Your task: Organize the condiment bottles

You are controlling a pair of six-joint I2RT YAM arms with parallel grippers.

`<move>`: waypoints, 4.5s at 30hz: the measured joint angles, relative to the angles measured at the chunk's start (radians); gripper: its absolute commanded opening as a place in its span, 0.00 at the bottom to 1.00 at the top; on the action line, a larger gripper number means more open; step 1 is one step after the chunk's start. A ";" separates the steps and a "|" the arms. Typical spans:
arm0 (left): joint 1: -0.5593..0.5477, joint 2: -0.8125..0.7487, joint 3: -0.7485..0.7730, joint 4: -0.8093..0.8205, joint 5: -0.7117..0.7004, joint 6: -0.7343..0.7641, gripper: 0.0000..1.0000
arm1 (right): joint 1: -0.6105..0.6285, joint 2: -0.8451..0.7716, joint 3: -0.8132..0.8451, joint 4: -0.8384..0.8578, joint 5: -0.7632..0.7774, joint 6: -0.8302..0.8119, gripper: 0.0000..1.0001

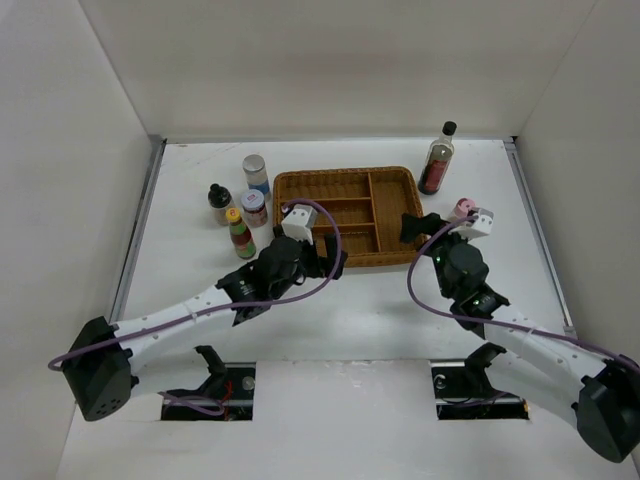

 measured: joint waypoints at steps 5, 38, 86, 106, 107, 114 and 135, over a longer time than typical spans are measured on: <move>0.006 0.022 0.017 -0.018 -0.008 0.005 1.00 | 0.000 0.004 0.000 0.011 0.008 0.000 1.00; 0.420 -0.016 0.153 -0.290 -0.352 0.141 0.74 | 0.039 0.192 0.002 0.080 -0.079 -0.034 0.79; 0.342 0.450 0.675 -0.031 -0.348 0.278 0.16 | 0.024 0.214 0.013 0.079 -0.152 -0.007 0.77; 0.406 0.761 0.846 -0.022 -0.228 0.278 0.17 | 0.019 0.224 0.014 0.079 -0.170 -0.006 0.79; 0.406 0.761 0.837 -0.006 -0.228 0.277 0.17 | 0.019 0.224 0.014 0.079 -0.170 -0.006 0.79; 0.406 0.763 0.714 0.077 -0.234 0.259 0.26 | 0.018 0.224 0.014 0.079 -0.170 -0.006 0.79; 0.392 0.564 0.552 0.214 -0.281 0.250 0.81 | 0.017 0.224 0.014 0.076 -0.171 -0.003 0.80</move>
